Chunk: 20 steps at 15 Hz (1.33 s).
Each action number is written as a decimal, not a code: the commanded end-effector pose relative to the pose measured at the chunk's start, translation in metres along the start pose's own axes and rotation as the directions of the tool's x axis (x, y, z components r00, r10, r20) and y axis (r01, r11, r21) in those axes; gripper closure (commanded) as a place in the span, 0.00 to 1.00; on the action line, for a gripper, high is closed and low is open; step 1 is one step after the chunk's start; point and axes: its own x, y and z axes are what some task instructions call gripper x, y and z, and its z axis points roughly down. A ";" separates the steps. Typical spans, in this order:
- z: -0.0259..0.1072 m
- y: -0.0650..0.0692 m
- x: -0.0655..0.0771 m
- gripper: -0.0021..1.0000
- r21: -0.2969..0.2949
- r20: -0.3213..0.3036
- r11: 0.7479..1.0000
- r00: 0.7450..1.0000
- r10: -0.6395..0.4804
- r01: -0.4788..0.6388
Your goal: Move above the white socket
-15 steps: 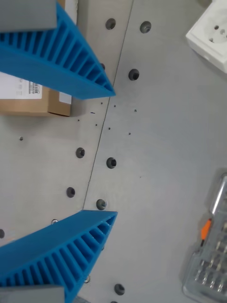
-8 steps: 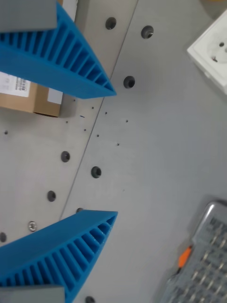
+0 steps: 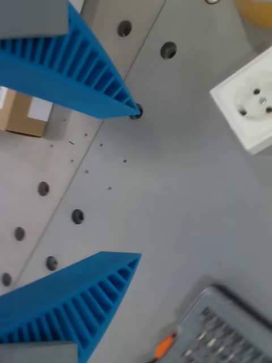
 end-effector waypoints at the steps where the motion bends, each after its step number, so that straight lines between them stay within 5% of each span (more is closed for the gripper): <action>1: 0.013 -0.008 0.003 0.00 -0.052 -0.083 0.957 0.953 -0.290 0.287; 10: 0.056 -0.040 0.031 0.00 -0.078 -0.091 0.897 0.893 -0.440 0.434; 20: 0.088 -0.060 0.055 0.00 -0.070 -0.069 0.875 0.872 -0.484 0.480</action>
